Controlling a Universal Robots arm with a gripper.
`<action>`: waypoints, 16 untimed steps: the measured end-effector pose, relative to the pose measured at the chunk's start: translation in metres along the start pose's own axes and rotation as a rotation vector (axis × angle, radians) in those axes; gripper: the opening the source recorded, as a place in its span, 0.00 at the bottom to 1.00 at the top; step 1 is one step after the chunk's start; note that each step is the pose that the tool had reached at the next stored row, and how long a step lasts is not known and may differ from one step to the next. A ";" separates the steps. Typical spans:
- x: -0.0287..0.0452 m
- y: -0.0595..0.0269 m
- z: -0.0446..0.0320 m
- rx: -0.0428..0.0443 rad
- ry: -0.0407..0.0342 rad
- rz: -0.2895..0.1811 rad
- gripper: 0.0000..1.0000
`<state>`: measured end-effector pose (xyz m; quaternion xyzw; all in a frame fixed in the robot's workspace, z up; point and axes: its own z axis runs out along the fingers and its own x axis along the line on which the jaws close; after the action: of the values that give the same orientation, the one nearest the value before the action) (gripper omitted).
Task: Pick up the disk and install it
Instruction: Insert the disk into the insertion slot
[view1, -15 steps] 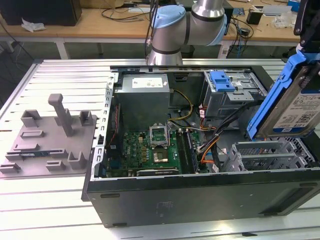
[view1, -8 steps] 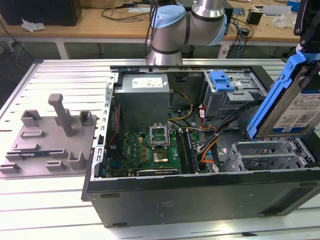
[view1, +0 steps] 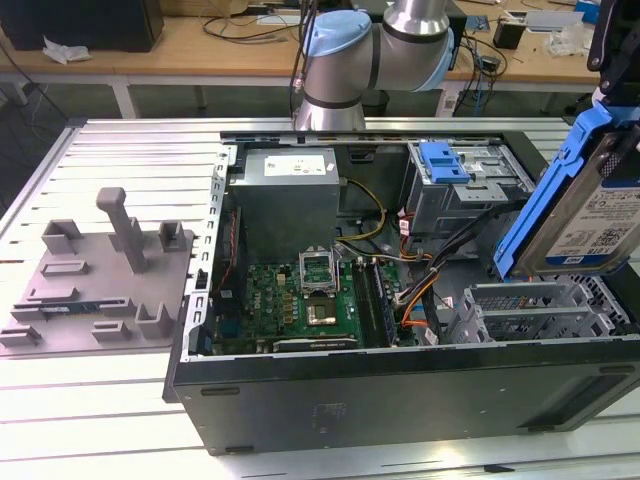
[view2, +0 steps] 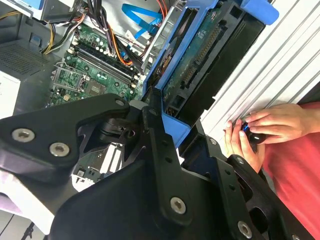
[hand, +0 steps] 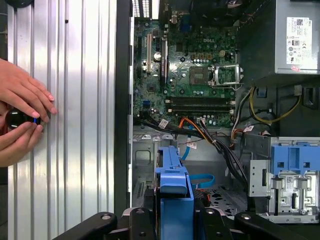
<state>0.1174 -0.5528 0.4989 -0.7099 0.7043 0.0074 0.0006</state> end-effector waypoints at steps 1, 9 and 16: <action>0.0000 0.0005 0.0000 0.0002 0.0000 0.000 0.37; -0.0029 0.0033 0.0022 0.0047 0.0001 0.000 0.37; -0.0058 0.0034 0.0041 0.0054 0.0001 -0.001 0.37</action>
<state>0.1139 -0.5470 0.4948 -0.7103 0.7038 0.0055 0.0024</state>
